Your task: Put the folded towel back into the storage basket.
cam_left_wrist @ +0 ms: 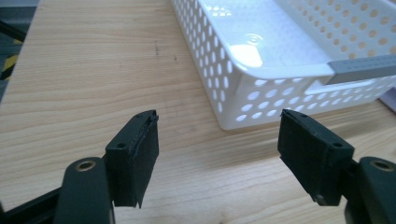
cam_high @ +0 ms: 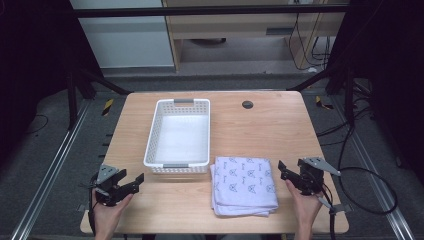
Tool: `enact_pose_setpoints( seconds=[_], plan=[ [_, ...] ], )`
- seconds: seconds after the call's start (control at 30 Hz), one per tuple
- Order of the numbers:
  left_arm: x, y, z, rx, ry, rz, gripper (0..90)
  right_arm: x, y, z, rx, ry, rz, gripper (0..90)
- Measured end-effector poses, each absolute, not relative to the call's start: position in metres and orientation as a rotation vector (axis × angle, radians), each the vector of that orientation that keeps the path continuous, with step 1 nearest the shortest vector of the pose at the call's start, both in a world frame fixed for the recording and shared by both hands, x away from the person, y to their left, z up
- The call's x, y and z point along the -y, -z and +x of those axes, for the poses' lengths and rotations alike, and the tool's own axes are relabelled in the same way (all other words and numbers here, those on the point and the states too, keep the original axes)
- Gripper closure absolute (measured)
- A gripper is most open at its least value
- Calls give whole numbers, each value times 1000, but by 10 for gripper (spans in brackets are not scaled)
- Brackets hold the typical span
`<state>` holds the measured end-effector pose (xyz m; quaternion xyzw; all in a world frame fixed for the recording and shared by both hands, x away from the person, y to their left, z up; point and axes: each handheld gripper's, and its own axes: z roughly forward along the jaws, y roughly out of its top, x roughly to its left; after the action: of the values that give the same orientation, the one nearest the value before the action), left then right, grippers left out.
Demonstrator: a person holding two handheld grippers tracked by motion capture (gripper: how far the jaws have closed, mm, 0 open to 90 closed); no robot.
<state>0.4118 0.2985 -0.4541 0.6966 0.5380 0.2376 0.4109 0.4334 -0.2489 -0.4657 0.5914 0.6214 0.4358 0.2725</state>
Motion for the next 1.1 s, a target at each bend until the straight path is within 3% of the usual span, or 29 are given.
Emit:
enact_pose_setpoints(
  seconds=[0.47, 1.1],
  plan=[
    [-274, 440, 400, -1295, -637, 1745, 324, 244, 459, 430, -1688, -1252, 1546, 305],
    [-235, 403, 414, -1186, -620, 1732, 289, 236, 432, 436, -1723, -1257, 1460, 322]
  ],
)
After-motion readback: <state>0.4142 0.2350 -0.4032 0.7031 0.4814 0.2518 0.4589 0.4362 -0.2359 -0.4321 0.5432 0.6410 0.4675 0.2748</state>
